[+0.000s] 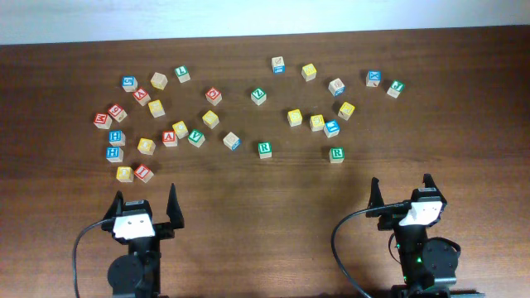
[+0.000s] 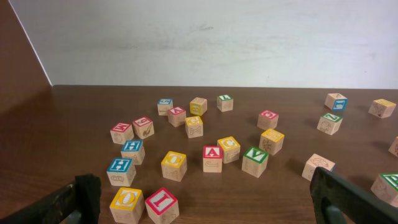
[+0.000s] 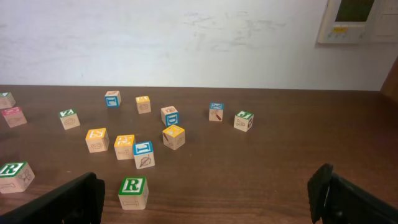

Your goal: Spell out RSS

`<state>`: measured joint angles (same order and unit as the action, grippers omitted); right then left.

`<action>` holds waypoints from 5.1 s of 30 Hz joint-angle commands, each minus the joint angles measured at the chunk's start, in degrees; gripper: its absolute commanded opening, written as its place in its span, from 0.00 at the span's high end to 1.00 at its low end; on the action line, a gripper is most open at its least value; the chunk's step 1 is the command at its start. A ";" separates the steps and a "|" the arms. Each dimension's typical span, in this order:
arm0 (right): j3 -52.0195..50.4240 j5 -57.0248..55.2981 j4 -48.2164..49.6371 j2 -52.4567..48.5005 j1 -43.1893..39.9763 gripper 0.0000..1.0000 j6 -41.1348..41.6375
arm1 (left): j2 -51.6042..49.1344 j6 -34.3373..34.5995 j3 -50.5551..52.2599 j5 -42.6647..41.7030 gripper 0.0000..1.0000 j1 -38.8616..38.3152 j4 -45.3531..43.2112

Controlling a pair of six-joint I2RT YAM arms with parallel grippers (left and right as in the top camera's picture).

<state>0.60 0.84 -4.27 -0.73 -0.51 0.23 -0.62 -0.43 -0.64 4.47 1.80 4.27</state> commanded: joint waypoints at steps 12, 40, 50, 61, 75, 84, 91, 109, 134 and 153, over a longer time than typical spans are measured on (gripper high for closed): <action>-0.28 -1.11 -0.44 0.52 0.57 0.02 0.20 | 0.28 -0.44 0.11 -15.43 0.01 0.35 -0.87; -0.28 -1.11 -0.44 0.52 0.57 0.02 0.20 | 0.26 4.31 -5.77 -37.22 0.01 0.35 -21.38; -0.28 -1.11 -0.42 0.52 0.57 0.02 0.20 | -6.69 4.31 -20.06 -34.62 0.01 0.35 -11.50; -0.28 -1.11 -0.42 0.52 0.57 0.02 0.20 | -48.35 3.08 -49.31 -59.84 0.01 0.35 14.93; -0.28 -1.11 -0.42 0.52 0.57 0.02 0.20 | -71.63 5.11 -80.70 -31.98 0.01 -17.53 53.11; -0.28 -1.11 -0.44 0.52 0.57 0.02 0.20 | -87.54 17.16 -95.93 -13.60 0.01 -22.64 70.10; -0.28 -1.11 -0.44 0.52 0.57 0.02 0.20 | -100.28 22.32 -103.01 -5.95 0.01 -28.55 74.95; -0.28 -1.11 -0.44 0.52 0.57 0.02 0.20 | -114.36 37.18 -102.47 1.36 0.01 -33.92 66.64; -0.28 -1.11 -0.44 0.52 0.57 0.02 0.20 | -126.97 41.33 -102.44 4.39 0.01 -35.32 52.76; -0.28 -1.11 -0.44 0.52 0.57 0.02 0.20 | -129.76 41.35 -102.44 6.95 0.01 -35.85 52.92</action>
<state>0.62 0.21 -4.29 -0.58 -0.32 0.19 -129.99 40.16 -102.35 10.13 -33.69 57.17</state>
